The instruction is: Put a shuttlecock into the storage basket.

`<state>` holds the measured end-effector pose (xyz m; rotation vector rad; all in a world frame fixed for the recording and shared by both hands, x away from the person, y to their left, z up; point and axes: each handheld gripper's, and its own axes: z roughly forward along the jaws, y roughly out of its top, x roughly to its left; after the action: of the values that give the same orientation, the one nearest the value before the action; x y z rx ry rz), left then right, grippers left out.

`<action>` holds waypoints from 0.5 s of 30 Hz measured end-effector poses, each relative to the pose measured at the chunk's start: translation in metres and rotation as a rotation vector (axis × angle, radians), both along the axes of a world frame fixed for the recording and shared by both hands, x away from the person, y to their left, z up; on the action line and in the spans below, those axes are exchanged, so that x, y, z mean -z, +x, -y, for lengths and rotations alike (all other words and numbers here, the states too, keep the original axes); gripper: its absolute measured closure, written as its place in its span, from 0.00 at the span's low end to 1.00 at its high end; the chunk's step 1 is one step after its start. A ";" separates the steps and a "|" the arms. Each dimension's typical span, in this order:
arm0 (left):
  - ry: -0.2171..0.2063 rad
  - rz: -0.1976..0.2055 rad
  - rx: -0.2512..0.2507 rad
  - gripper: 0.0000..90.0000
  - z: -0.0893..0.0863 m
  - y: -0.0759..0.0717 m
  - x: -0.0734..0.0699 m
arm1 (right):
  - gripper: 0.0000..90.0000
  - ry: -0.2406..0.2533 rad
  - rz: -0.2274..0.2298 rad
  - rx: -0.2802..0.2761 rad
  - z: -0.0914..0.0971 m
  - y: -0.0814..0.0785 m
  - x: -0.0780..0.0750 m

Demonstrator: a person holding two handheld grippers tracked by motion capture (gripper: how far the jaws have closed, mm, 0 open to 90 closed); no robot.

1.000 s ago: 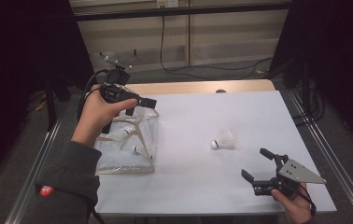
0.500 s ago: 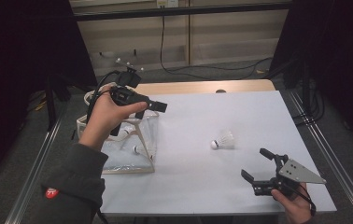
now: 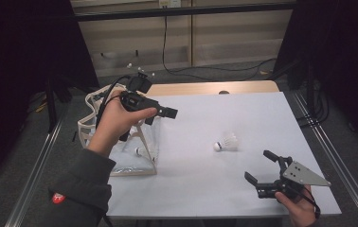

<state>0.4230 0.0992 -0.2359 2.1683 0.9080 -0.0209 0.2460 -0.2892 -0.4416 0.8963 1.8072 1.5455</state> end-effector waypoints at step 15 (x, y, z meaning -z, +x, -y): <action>-0.013 -0.004 0.023 0.14 0.013 -0.004 0.013 | 0.03 -0.001 0.002 0.000 0.000 0.000 0.000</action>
<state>0.4191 0.0866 -0.2489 2.1677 0.8826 -0.0429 0.2459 -0.2894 -0.4416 0.8947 1.8064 1.5451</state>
